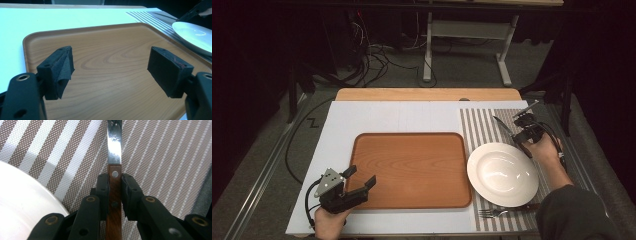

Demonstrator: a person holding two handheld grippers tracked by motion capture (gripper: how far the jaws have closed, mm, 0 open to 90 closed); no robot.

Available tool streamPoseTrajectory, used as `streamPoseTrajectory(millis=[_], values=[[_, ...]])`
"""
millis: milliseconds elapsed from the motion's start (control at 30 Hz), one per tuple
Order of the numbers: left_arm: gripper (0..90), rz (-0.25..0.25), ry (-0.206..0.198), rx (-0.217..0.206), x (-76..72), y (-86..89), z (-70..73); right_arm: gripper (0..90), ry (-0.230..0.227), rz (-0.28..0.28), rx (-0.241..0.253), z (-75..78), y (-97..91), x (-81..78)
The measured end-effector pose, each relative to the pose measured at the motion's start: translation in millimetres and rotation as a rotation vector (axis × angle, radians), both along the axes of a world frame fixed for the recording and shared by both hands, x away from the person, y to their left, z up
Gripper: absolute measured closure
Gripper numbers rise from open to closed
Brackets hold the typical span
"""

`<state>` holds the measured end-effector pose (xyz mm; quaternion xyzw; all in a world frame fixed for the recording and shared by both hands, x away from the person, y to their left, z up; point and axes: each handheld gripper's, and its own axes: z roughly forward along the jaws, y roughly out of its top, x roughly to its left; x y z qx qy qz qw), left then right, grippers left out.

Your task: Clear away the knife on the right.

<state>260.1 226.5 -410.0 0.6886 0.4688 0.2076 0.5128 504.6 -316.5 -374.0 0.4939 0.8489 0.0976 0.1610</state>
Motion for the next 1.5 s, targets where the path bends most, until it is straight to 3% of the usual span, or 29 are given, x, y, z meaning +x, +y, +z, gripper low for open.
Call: streamPoseTrajectory(millis=[400,567,967,1500], values=[[21.8,0.01,-0.001,-0.004,0.0,0.4,0.2,77.9,-0.058,0.009,0.037,28.5,-11.3,-28.3],[21.8,0.015,0.0,-0.004,0.2,0.8,0.2,77.9,-0.058,0.026,0.068,39.5,-9.5,-42.3],[21.8,0.008,0.001,-0.006,0.6,0.4,0.1,77.9,-0.039,0.059,0.135,47.6,-2.3,-65.8],[21.7,0.005,0.001,-0.008,0.3,0.6,0.2,77.8,-0.035,0.141,0.216,52.3,25.2,-98.0]])
